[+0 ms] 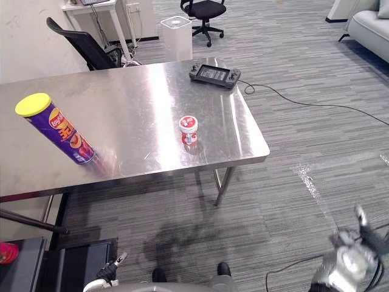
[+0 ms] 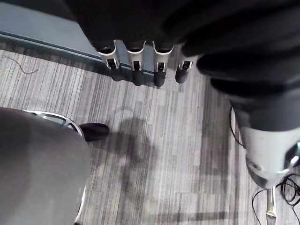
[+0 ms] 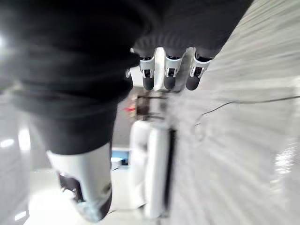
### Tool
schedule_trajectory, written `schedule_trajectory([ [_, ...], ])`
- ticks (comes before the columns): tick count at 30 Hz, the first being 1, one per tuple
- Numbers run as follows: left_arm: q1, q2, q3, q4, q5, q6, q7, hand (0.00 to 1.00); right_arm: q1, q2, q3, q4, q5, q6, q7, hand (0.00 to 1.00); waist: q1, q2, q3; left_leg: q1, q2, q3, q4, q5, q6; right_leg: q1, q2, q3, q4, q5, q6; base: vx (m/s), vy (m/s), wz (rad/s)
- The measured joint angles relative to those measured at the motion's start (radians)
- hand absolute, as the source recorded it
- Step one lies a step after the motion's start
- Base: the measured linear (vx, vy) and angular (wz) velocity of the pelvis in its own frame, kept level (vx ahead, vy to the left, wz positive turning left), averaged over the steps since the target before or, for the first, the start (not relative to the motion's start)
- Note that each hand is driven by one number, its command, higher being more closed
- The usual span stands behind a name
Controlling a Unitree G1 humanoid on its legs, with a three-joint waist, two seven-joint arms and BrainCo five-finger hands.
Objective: Put the gum and the chips on the shelf.
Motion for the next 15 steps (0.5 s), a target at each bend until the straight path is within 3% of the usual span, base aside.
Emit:
schedule_trajectory([
  [3, 0.004, -0.004, -0.004, -0.014, 0.001, 0.001, -0.003, 0.0, -0.026, 0.003, 0.098, -0.142, -0.054, -0.013, 0.012, 0.0, 0.001, -0.012, -0.005, -0.003, 0.004, -0.002, -0.001, 0.0, 0.0, -0.001, 0.004, -0.002, 0.0, 0.001, -0.001, -0.01, -0.025, 0.01],
  [7, 0.006, -0.002, -0.034, -0.022, 0.01, 0.0, -0.015, 0.0, -0.001, 0.017, 0.207, -0.306, -0.124, -0.037, 0.114, 0.0, 0.0, -0.014, -0.008, -0.017, 0.0, -0.017, 0.0, 0.002, 0.0, -0.004, 0.001, -0.014, -0.001, 0.001, -0.001, -0.01, -0.011, 0.08],
  [15, 0.006, 0.007, -0.075, -0.028, 0.04, 0.0, -0.04, 0.0, 0.015, 0.024, 0.362, -0.328, -0.069, -0.046, 0.272, 0.0, 0.002, -0.014, -0.009, -0.022, -0.001, -0.035, 0.003, 0.004, 0.002, 0.0, 0.0, -0.031, -0.002, 0.001, -0.001, 0.0, -0.012, 0.05],
])
